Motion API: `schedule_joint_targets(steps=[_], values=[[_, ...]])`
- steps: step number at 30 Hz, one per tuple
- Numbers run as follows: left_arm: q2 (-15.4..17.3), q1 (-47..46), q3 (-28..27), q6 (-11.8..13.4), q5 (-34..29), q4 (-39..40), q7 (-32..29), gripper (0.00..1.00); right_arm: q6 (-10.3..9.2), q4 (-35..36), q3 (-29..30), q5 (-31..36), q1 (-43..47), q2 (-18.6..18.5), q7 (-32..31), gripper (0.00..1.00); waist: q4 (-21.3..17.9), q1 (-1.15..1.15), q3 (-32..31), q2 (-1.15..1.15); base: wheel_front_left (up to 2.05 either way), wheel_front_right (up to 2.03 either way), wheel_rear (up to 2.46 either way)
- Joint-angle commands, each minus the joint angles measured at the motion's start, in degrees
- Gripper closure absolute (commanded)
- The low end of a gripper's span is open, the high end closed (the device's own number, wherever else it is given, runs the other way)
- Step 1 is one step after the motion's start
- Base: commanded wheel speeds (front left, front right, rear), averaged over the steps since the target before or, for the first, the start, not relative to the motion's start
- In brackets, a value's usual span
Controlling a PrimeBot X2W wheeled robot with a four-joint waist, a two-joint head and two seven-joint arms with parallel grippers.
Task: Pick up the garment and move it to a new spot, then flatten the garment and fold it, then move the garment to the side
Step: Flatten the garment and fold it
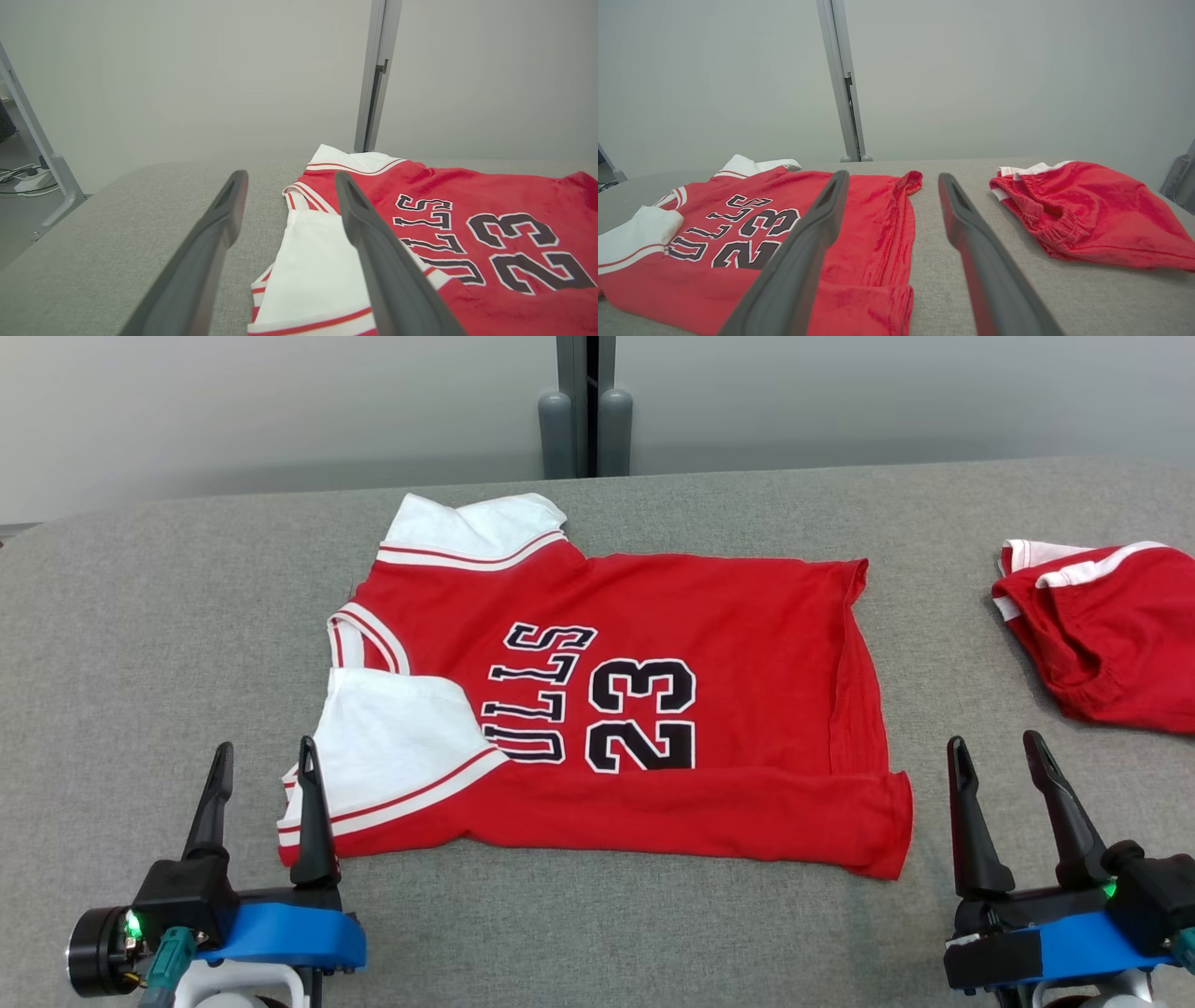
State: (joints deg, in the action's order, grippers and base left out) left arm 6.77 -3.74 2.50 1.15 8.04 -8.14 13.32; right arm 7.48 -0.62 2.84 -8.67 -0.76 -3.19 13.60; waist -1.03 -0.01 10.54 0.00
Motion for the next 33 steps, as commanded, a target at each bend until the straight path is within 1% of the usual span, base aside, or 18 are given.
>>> schedule_joint_targets(steps=[1, 9, 13, 20, 24, 31, 32, 33], values=[[0.28, 0.89, 0.07, 0.45, -0.23, 0.81, -0.52, 0.0, 0.03, 0.87, -0.06, 0.28, 0.92, 0.11, -0.49, 0.0, 0.0, 0.01, -0.19, 0.0, 0.0, 0.0, 0.0], [0.73, 2.07, 0.93, 0.73, -0.34, 2.26, -2.4, 0.0, 0.03, 2.33, 0.04, -0.19, 1.9, 0.25, -1.89, 0.0, 0.04, 0.01, -0.44, 0.0, 0.0, 0.0, 0.0], [0.61, 1.91, 1.22, 0.16, 0.66, 0.48, -3.54, 0.0, 0.02, -0.01, -0.22, -0.92, 1.91, 0.26, -2.94, 0.0, -0.21, 0.01, 0.47, 0.0, 0.0, 0.0, 0.0], [-0.11, -0.42, 0.93, -2.2, 4.75, -8.0, -5.63, 0.0, 0.03, -9.91, -1.67, -2.89, -0.57, 0.26, -3.85, 0.0, -0.04, 0.01, 4.1, 0.0, 0.0, 0.0, 0.0], [0.18, -2.41, 0.31, -3.28, 7.0, -12.76, -7.42, 0.0, 0.03, -15.66, -3.12, -4.16, -3.12, 0.25, -4.28, 0.0, -0.01, 0.01, 5.87, 0.0, 0.0, 0.0, 0.0], [0.8, -4.97, 0.99, -5.77, 10.88, -19.51, -15.79, 0.0, 0.03, -22.34, -6.34, -7.07, -7.79, 0.26, -5.78, 0.0, -0.11, 0.01, 7.39, 0.0, 0.0, 0.0, 0.0], [0.66, -5.13, 1.28, -6.28, 11.81, -20.19, -17.32, 0.0, 0.03, -22.93, -6.77, -7.3, -8.06, 0.22, -6.08, 0.13, -0.16, 0.01, 7.43, 0.0, 0.0, 0.0, 0.0], [0.37, -5.37, 1.47, -6.63, 12.65, -20.62, -18.53, 0.04, 0.03, -23.35, -7.08, -7.66, -8.27, 0.2, -6.18, 0.59, -0.18, 0.01, 7.48, 0.0, 0.0, 0.0, 0.0]])
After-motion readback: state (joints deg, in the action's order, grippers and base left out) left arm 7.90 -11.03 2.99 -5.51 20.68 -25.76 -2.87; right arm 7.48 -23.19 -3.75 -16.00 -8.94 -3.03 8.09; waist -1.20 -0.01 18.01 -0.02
